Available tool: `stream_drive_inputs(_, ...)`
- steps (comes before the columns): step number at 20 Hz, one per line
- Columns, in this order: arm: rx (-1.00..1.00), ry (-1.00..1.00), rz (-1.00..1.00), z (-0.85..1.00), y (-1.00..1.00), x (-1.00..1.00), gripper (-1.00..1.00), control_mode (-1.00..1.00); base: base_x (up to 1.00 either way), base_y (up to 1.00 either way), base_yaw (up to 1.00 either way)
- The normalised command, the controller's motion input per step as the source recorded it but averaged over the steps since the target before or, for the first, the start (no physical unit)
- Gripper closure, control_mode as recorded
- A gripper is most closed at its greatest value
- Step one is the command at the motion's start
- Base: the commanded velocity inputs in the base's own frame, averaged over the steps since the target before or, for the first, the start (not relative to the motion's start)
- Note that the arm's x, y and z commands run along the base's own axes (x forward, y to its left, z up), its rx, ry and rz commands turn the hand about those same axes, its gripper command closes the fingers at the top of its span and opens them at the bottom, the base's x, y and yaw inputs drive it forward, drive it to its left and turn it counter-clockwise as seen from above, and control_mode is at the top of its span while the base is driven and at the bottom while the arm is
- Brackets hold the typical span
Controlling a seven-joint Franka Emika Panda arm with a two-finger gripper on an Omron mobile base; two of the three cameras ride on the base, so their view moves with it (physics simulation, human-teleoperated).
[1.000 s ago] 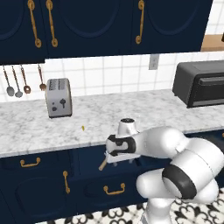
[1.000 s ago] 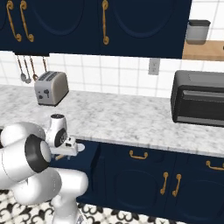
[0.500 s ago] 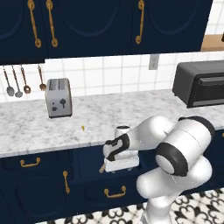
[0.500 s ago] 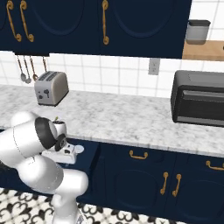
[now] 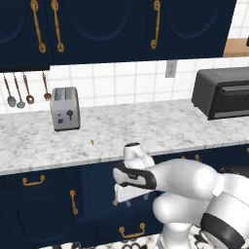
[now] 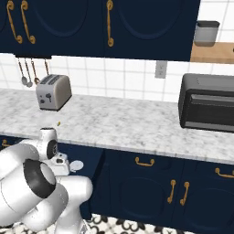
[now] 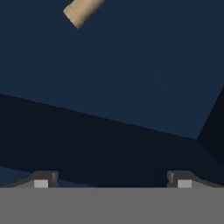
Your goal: Pick the pizza cutter from the drawer and place it on the counter.
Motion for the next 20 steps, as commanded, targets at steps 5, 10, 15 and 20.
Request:
stream_drive_inputs(5,0.01,-0.14,-0.03,0.35,0.09,0.43,-1.0,-1.0,0.0,0.0,0.0)
stream_drive_inputs(10,0.01,-0.02,-0.1,0.03,0.19,0.67,-1.0,-1.0,0.0,0.0,0.0)
stream_drive_inputs(15,0.0,0.0,-0.12,-0.14,0.11,0.68,-1.0,-1.0,0.0,0.0,0.0)
stream_drive_inputs(20,0.0,-0.02,-0.11,-0.35,0.12,0.18,-1.0,-1.0,0.0,0.0,0.0)
